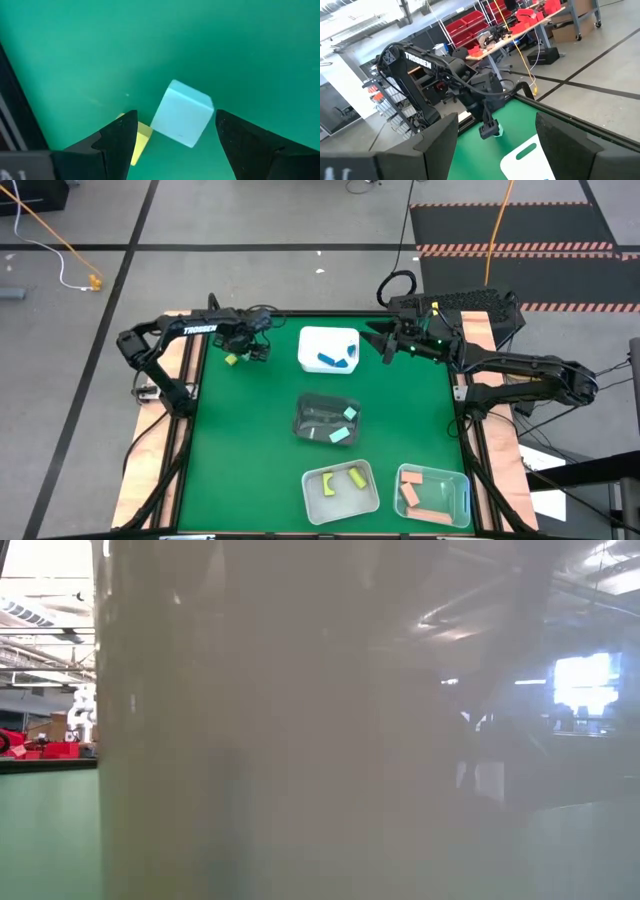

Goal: Sort & place blocks by color
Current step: Put the light blue block into the black bin

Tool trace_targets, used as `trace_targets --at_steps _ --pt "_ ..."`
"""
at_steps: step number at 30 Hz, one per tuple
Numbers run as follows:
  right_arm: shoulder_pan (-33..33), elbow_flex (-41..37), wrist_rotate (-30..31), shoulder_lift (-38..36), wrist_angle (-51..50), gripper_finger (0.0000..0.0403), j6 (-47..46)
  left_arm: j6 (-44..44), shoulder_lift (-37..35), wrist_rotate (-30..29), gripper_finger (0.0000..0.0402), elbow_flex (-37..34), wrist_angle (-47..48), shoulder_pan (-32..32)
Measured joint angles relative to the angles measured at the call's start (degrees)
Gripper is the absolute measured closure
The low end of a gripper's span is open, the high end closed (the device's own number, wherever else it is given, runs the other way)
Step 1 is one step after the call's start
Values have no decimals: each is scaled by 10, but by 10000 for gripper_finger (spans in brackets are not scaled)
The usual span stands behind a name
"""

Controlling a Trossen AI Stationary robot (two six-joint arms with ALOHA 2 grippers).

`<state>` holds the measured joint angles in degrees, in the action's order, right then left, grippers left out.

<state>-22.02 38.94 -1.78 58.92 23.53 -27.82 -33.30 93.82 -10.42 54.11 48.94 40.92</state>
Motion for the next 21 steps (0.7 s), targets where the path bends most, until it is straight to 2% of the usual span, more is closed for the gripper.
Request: trace_targets --at_steps 7,16,18,21 --pt "0 0 0 0 -3 145 0 18 0 0 133 -39 -72 4" --pt "0 0 0 0 -4 145 -3 45 -1 -1 135 -45 -104 5" --pt "0 0 0 0 -7 145 -9 41 -1 1 148 -45 -102 4" --pt "0 0 0 0 -17 145 -15 26 -1 4 194 -44 -100 1"
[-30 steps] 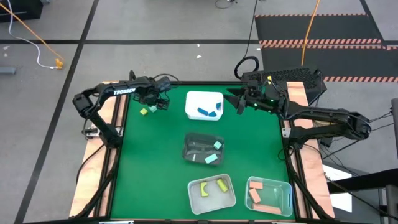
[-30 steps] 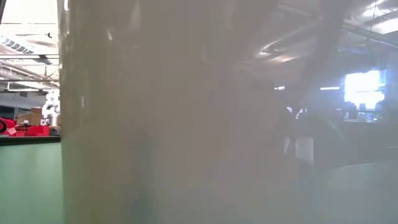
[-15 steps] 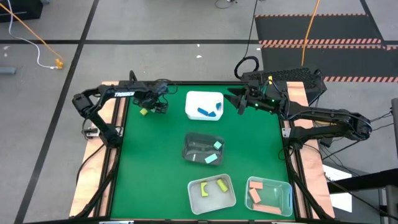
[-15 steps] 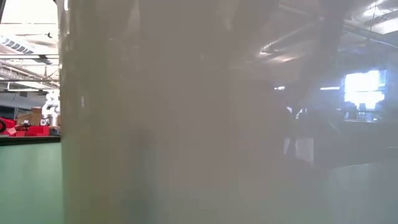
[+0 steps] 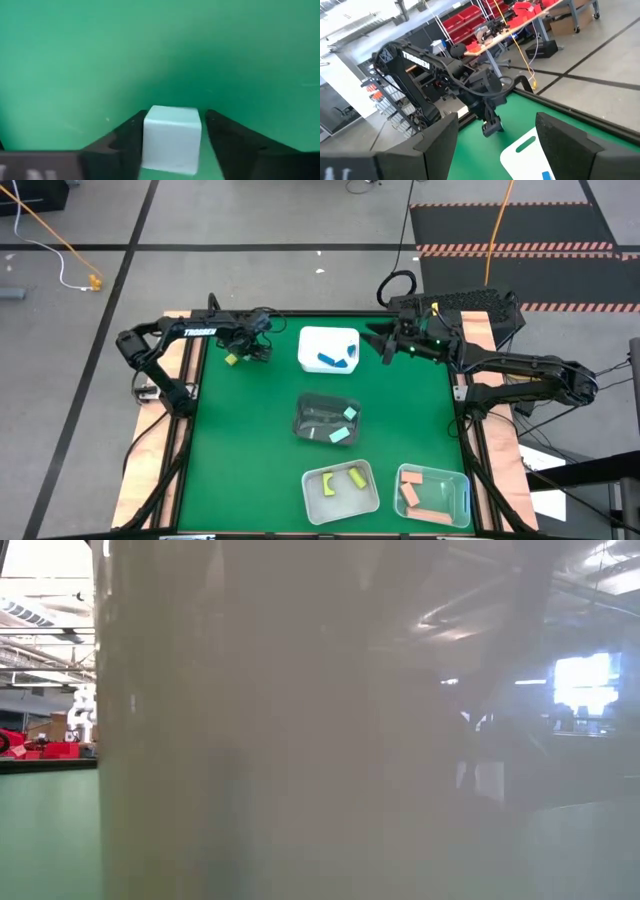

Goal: Sort & place blocks by color
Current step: Put the light blue block into the black bin

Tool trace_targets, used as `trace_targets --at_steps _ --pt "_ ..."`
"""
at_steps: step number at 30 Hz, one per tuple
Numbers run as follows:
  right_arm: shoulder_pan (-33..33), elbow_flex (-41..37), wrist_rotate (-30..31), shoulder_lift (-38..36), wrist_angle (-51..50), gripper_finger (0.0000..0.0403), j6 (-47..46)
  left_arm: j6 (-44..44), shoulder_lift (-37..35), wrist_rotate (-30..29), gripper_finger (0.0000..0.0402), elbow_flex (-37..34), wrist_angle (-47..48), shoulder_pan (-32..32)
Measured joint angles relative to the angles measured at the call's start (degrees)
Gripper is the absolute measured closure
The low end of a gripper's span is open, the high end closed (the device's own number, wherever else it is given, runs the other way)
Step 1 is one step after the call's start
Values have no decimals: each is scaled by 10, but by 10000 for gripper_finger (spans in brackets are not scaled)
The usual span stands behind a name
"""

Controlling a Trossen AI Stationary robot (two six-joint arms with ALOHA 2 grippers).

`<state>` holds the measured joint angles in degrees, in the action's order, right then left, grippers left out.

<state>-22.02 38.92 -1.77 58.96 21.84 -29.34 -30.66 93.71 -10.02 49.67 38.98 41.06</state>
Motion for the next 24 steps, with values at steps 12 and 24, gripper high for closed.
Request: trace_targets --at_steps 12,24 --pt "13 0 0 0 -31 145 7 -74 -29 42 267 3 10 -13" --pt "73 0 3 0 -28 145 127 -225 -237 55 267 4 -204 -144"
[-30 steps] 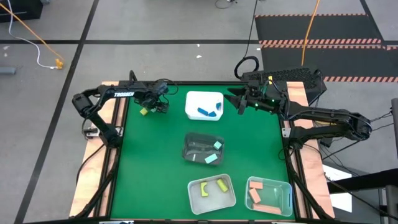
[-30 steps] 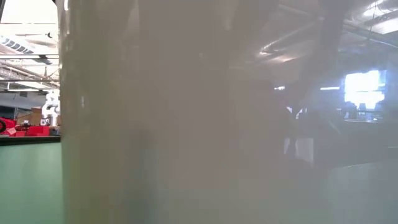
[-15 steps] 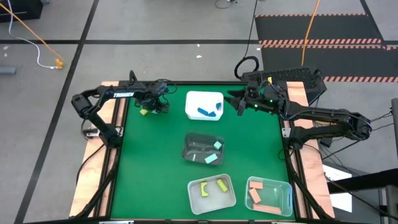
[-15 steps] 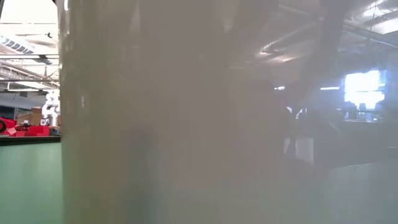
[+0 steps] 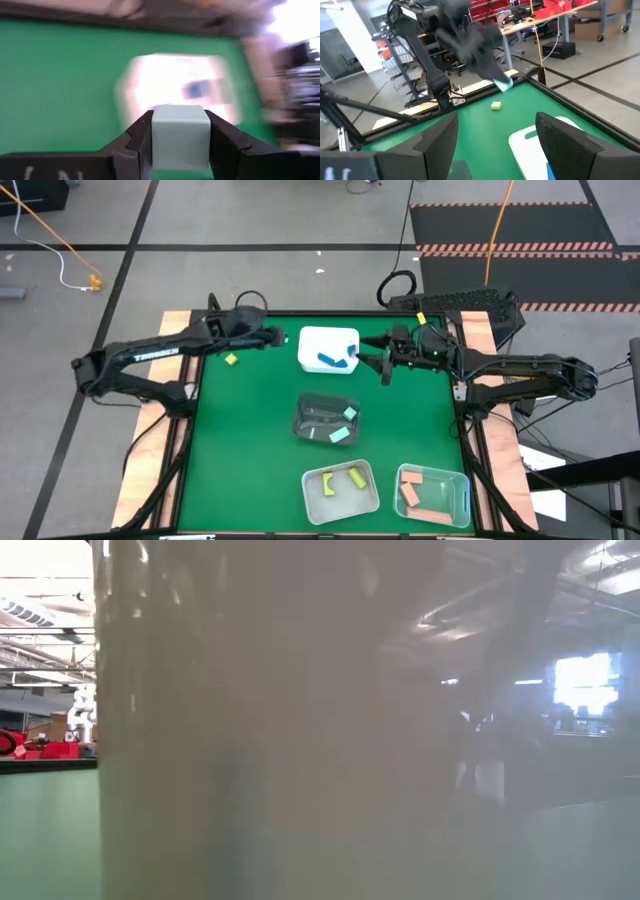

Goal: Sort & place blocks by color
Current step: Put the light blue block into the black bin

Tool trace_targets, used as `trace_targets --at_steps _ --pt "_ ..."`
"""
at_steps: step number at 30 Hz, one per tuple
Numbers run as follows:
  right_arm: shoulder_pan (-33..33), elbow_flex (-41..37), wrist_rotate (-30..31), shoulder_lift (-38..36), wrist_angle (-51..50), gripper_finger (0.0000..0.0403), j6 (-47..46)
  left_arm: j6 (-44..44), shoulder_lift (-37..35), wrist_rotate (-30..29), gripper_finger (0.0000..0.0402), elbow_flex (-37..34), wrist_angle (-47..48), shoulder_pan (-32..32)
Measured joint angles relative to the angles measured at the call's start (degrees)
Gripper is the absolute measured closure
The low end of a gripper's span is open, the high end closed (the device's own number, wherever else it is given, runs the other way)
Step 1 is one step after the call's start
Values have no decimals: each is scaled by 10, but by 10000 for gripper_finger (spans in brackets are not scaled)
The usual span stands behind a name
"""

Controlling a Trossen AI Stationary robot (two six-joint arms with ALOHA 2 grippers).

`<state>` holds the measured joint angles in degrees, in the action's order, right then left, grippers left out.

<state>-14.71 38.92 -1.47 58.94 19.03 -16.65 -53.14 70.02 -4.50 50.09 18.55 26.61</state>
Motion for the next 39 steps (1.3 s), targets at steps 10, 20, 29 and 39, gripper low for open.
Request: trace_targets --at_steps 10,20,29,39 --pt "39 0 2 7 115 145 11 -91 12 -10 267 1 -369 -176" --pt "120 0 2 58 236 145 218 -152 98 -57 267 0 -543 -255" --pt "146 0 56 131 273 145 249 -198 156 -75 267 0 -634 -282" --pt "146 0 72 169 325 145 255 -225 170 -79 267 0 -633 -306"
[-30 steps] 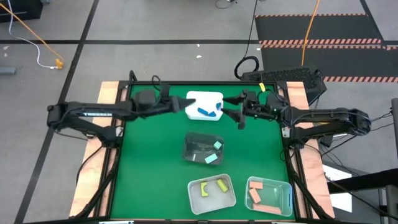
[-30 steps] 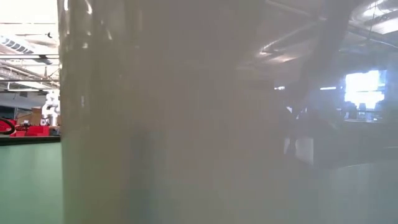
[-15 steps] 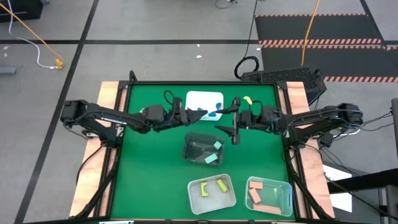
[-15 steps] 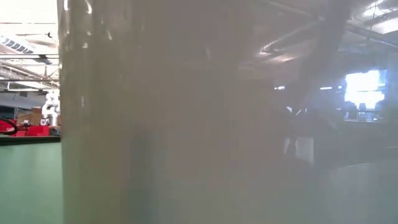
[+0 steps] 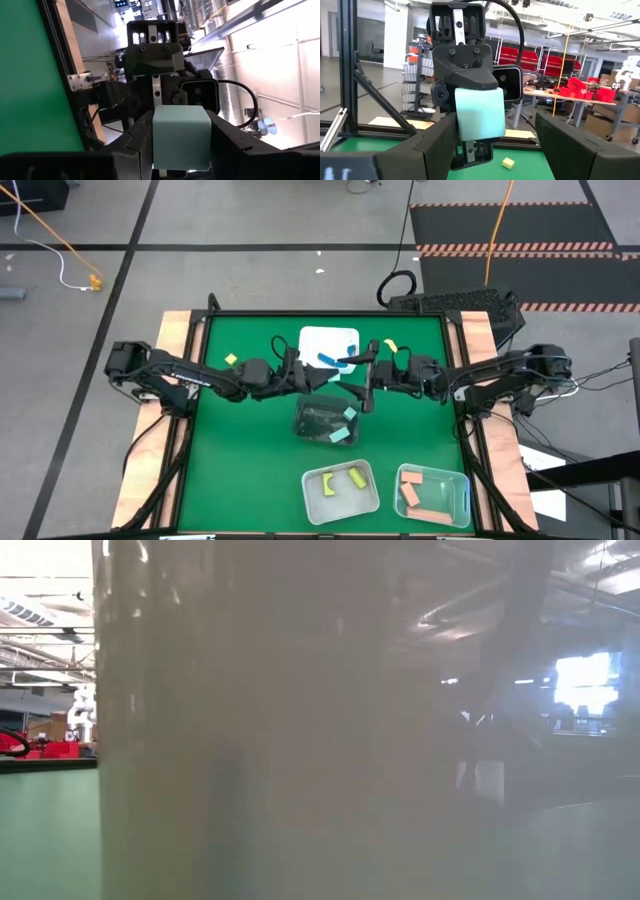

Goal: Sort & place blocks by color
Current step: Put the light blue block into the black bin

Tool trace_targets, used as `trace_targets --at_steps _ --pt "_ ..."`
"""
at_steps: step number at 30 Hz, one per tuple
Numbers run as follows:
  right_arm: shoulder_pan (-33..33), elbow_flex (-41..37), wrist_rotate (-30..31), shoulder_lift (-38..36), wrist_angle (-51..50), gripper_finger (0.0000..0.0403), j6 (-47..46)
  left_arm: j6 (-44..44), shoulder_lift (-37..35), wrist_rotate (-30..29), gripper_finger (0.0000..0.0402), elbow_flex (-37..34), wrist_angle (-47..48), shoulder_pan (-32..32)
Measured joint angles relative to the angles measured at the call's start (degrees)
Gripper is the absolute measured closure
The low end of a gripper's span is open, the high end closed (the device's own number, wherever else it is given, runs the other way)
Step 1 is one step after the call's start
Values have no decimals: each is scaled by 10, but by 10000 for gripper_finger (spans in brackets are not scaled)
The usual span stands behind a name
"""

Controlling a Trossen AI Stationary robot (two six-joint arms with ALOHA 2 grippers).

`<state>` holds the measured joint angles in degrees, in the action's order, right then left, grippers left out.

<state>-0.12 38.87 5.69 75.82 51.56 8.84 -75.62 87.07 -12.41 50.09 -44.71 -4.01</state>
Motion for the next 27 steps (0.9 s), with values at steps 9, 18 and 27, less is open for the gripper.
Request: trace_targets --at_steps 9,18,27 --pt "0 0 1 33 59 145 -9 -15 0 2 267 0 11 3" --pt "0 0 0 35 57 220 -83 -14 0 1 267 0 14 5" --pt "-1 0 -35 35 55 287 -103 -20 -1 3 267 0 15 9"
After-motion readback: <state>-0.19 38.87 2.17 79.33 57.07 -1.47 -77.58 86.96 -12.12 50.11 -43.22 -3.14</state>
